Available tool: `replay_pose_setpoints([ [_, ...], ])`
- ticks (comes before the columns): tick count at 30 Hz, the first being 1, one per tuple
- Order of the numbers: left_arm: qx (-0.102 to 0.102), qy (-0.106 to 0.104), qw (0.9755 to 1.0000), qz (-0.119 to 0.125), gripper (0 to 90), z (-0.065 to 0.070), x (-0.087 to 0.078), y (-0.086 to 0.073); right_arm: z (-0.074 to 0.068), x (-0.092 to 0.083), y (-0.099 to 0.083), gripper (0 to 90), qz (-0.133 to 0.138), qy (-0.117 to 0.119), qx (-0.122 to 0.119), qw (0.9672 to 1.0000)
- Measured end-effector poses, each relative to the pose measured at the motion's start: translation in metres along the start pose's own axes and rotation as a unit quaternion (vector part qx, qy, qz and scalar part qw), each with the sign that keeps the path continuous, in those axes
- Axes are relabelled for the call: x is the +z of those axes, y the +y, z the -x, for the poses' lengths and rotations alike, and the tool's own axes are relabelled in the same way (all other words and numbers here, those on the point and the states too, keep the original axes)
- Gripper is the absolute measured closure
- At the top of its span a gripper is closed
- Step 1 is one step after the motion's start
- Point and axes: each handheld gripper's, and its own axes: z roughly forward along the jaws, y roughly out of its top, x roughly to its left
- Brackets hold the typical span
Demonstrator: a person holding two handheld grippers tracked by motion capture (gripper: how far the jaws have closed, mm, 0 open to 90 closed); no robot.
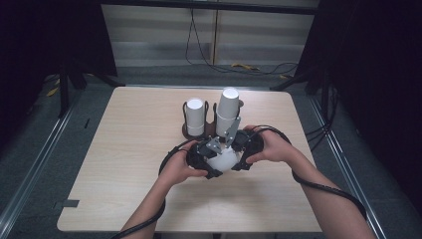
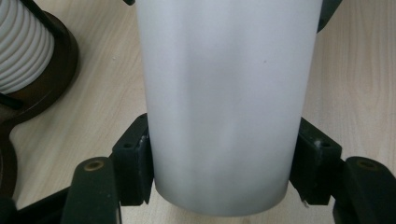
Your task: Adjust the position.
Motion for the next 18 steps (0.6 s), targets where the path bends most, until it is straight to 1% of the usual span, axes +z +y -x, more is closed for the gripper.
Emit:
replay_pose_setpoints([
  [3, 0.001, -0.004, 1.0000, 0.001, 34.6, -0.0001, 0.0001, -0.0005, 0.0001, 0.0002, -0.0002, 19.5, 0.000, 0.002, -0.001, 1.0000],
  [8, 0.002, -0.006, 0.9999, 0.010, 34.8, -0.0003, -0.0008, -0.0028, 0.0002, 0.0004, -0.0013, 19.3, 0.006, 0.004, -0.004, 1.0000],
  [9, 0.002, -0.010, 0.9999, 0.012, 34.8, -0.0007, -0.0013, -0.0033, 0.0008, 0.0004, -0.0014, 19.1, 0.009, 0.004, -0.006, 0.9999],
  [11, -0.001, -0.012, 0.9998, 0.018, 34.8, -0.0007, -0.0016, -0.0048, 0.0004, -0.0002, -0.0015, 18.7, 0.012, 0.007, -0.002, 0.9999],
  [12, 0.003, -0.013, 0.9998, 0.017, 34.8, -0.0011, -0.0021, -0.0048, 0.0011, 0.0002, -0.0016, 18.7, 0.014, 0.008, -0.006, 0.9998],
  [13, 0.001, -0.014, 0.9997, 0.019, 34.8, -0.0006, -0.0016, -0.0051, 0.0011, 0.0004, -0.0014, 18.7, 0.013, 0.010, -0.004, 0.9999],
  [14, 0.000, -0.014, 0.9997, 0.019, 34.8, -0.0004, -0.0017, -0.0050, 0.0000, 0.0003, -0.0013, 18.6, 0.007, 0.011, 0.003, 0.9999],
  [16, 0.000, -0.015, 0.9997, 0.021, 34.9, -0.0005, -0.0022, -0.0053, 0.0017, 0.0009, -0.0011, 18.2, 0.007, 0.014, -0.002, 0.9999],
  [17, -0.003, -0.015, 0.9996, 0.026, 34.9, -0.0006, -0.0025, -0.0060, 0.0011, 0.0006, -0.0012, 18.1, 0.005, 0.015, 0.006, 0.9999],
  [18, 0.001, -0.015, 0.9995, 0.026, 34.8, -0.0012, -0.0030, -0.0062, 0.0017, 0.0006, -0.0013, 17.7, 0.005, 0.017, 0.011, 0.9998],
])
